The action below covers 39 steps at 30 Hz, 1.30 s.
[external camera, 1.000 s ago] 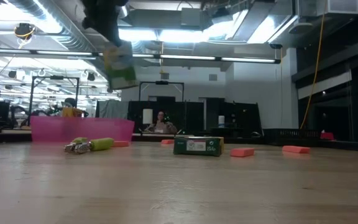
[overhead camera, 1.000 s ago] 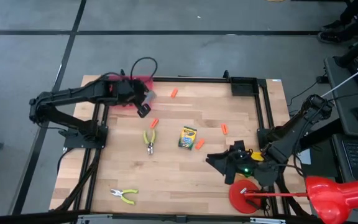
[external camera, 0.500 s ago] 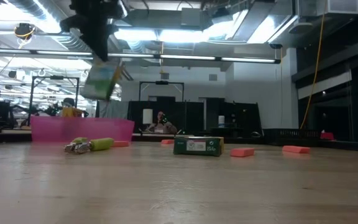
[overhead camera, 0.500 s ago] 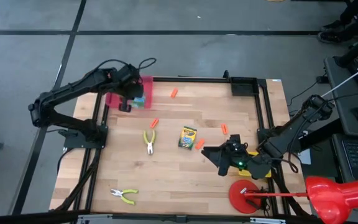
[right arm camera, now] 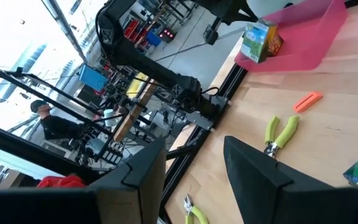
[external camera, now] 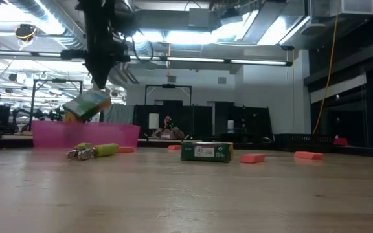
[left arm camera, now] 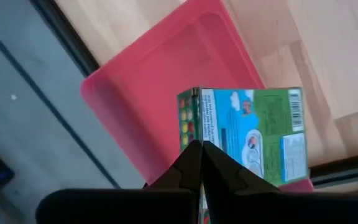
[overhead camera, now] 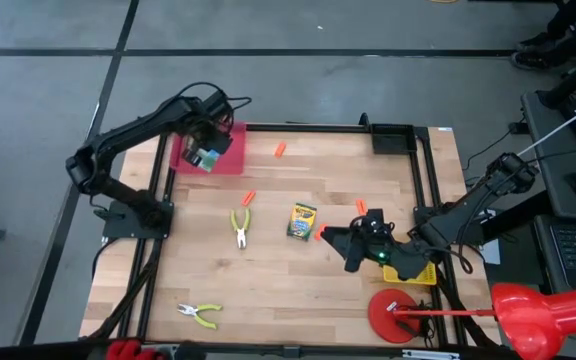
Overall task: Pick & Place School Supplies
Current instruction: Put the yellow crayon box into the pink bin
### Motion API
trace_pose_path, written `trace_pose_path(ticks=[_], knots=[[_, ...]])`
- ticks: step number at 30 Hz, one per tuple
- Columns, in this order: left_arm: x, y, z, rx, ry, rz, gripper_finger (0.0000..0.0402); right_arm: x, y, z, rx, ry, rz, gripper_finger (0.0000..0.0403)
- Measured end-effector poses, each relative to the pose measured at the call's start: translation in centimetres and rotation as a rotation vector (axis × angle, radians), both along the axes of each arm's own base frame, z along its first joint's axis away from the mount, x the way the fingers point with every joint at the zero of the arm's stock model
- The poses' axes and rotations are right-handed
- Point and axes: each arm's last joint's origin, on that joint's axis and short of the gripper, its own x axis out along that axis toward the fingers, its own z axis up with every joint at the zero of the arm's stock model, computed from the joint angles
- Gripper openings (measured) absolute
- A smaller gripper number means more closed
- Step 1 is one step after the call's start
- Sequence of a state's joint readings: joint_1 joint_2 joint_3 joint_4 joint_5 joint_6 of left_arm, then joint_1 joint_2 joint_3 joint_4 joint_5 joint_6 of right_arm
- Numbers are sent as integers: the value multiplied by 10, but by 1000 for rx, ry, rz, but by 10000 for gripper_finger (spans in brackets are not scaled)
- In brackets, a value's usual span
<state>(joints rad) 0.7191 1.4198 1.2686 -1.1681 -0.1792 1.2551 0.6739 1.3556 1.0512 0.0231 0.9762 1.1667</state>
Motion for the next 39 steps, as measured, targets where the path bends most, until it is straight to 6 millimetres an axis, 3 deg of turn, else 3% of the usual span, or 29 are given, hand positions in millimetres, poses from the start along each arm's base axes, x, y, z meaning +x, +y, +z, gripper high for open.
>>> trace_pose_path(ticks=[13,18,24,39], knots=[[1,25,-3,7,-160,87,2,1,-2,0,4,-9,-35,167],[7,31,1,55,-282,255,2,2,-4,0,-3,-6,-42,167],[11,39,-8,69,-304,502,2,3,-5,0,-4,-2,-32,167],[21,43,-13,-2,-544,1064,2,3,-5,0,-12,2,-27,167]])
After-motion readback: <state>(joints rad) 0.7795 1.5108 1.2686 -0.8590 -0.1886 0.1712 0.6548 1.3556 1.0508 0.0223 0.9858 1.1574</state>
